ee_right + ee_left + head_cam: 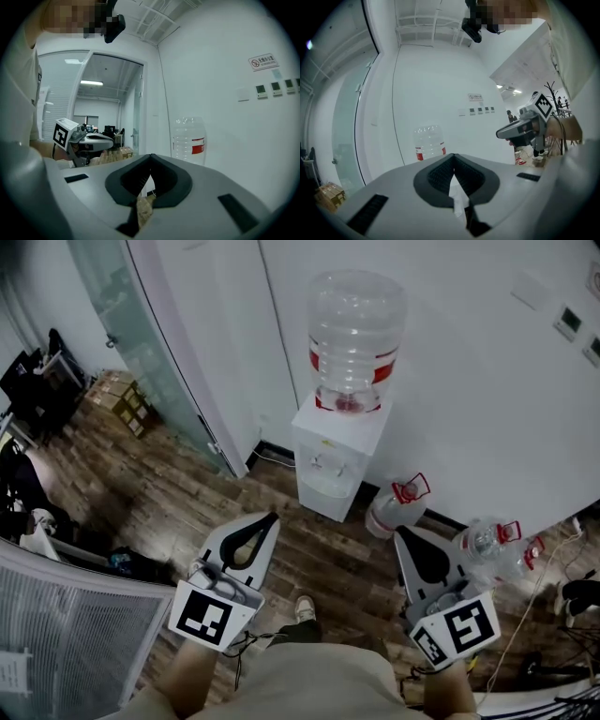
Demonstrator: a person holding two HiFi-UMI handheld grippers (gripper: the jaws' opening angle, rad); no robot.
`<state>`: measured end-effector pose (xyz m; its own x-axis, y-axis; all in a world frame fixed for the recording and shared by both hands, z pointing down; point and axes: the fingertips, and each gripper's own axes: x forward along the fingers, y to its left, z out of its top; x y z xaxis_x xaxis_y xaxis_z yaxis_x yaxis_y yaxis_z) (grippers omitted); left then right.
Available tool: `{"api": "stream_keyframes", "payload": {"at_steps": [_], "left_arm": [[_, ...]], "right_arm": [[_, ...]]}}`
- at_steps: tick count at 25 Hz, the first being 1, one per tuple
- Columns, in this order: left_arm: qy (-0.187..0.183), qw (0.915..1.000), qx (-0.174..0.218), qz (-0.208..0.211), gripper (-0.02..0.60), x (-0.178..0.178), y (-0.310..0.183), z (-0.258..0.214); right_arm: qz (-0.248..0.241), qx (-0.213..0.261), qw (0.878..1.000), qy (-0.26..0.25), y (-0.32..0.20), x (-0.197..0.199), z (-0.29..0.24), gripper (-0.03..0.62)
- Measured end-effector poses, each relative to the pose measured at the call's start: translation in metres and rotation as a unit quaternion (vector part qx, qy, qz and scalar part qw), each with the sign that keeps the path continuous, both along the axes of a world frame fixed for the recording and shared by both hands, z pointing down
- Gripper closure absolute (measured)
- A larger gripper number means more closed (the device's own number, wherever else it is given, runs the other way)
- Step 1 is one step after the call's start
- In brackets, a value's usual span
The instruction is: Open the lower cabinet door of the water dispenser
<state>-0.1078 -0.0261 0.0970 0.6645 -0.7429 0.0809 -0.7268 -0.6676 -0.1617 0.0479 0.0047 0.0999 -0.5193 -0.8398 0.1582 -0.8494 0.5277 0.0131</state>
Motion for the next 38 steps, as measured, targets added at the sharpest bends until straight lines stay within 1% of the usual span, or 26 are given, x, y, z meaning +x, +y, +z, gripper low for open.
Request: {"api": "stream_keyframes", "payload": {"at_steps": [5,11,16,19,24,28,30,33,35,38], "left_arm": [[0.004,1.0,-0.006,0.002,0.575,-0.009,-0.024,0.004],[0.01,0.9997,-0.016,-0.014,0.575,-0.012,-0.046,0.011],[0.008,0.9992,-0.019,-0.033,0.575,0.005,-0.065,0.016],[0.016,0.9986,-0.025,-0.043,0.575,0.018,-0.073,0.017],[0.02,0.9979,-0.029,-0.054,0.575,0.038,-0.094,0.029],[0.016,0.9976,-0.036,-0.057,0.575,0.047,-0.113,0.052],[0.015,0.9976,-0.031,-0.06,0.575,0.05,-0.125,0.062],[0.024,0.9963,-0.017,-0.08,0.575,0.049,-0.144,0.077],[0.027,0.9956,-0.021,-0.087,0.575,0.048,-0.154,0.092],[0.038,0.9951,-0.032,-0.086,0.575,0.047,-0.166,0.115]], "right_arm": [[0.012,0.0,1.0,0.004,-0.029,-0.004,0.001,0.588],[0.015,-0.008,1.0,0.012,-0.053,0.003,0.008,0.588],[0.005,-0.017,1.0,0.01,-0.076,0.021,0.017,0.588],[-0.011,-0.023,1.0,0.01,-0.091,0.032,0.023,0.588],[-0.023,-0.021,0.999,-0.012,-0.119,0.052,0.033,0.588],[-0.016,-0.015,0.999,-0.033,-0.145,0.063,0.045,0.56],[-0.015,-0.011,0.999,-0.045,-0.161,0.066,0.055,0.534],[-0.038,-0.01,0.997,-0.07,-0.182,0.061,0.073,0.498],[-0.049,-0.009,0.996,-0.071,-0.193,0.056,0.087,0.462],[-0.047,-0.014,0.997,-0.059,-0.21,0.053,0.117,0.431]]}}
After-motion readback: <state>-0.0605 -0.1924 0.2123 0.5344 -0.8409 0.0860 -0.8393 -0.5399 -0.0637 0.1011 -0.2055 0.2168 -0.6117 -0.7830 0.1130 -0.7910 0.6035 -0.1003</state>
